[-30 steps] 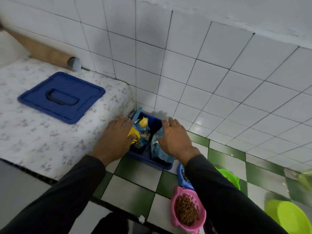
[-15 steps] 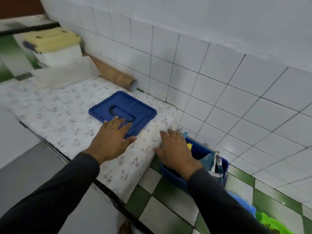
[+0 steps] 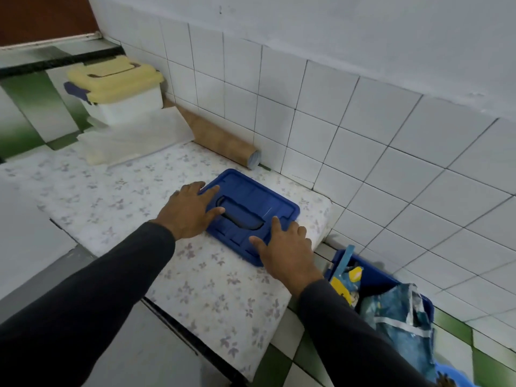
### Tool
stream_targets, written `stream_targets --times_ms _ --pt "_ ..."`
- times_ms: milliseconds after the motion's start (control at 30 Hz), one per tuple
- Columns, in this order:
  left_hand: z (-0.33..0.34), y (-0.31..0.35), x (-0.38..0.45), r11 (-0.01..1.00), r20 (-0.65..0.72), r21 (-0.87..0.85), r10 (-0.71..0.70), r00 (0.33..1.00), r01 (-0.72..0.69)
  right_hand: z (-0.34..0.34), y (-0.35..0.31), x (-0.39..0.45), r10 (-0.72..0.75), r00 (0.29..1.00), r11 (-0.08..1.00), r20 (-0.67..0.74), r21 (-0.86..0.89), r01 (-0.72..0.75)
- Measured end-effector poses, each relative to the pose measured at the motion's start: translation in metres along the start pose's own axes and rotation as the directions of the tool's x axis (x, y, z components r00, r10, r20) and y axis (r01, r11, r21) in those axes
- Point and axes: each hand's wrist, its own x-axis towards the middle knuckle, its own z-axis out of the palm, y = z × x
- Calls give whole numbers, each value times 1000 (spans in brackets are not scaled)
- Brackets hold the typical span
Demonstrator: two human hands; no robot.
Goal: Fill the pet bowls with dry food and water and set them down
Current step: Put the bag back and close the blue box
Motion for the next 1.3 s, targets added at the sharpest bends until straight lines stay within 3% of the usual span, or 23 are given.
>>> stream_targets --times_ms 233,500,700,867,1033,1200,1300 --pt "13 -19 39 998 41 -2 61 997 -61 16 -6 17 75 994 989 -82 -125 -85" --pt "25 -21 57 996 -46 41 83 995 -81 29 -9 25 96 982 988 -163 -108 -114" --pt "30 -8 53 989 -133 -131 49 990 -67 32 -1 22 135 962 991 -238 8 -137" --pt "32 32 39 971 -147 -233 25 989 -59 32 31 8 216 950 957 -226 243 -160" --pt "35 92 23 950 -151 -290 76 986 -117 23 81 -24 318 919 907 -233 358 -223" --pt "49 163 8 911 -201 -335 183 962 -243 26 143 -59 361 873 920 -328 280 -275" --pt "60 205 -2 892 -216 -343 228 949 -293 24 177 -86 413 869 894 -273 304 -330"
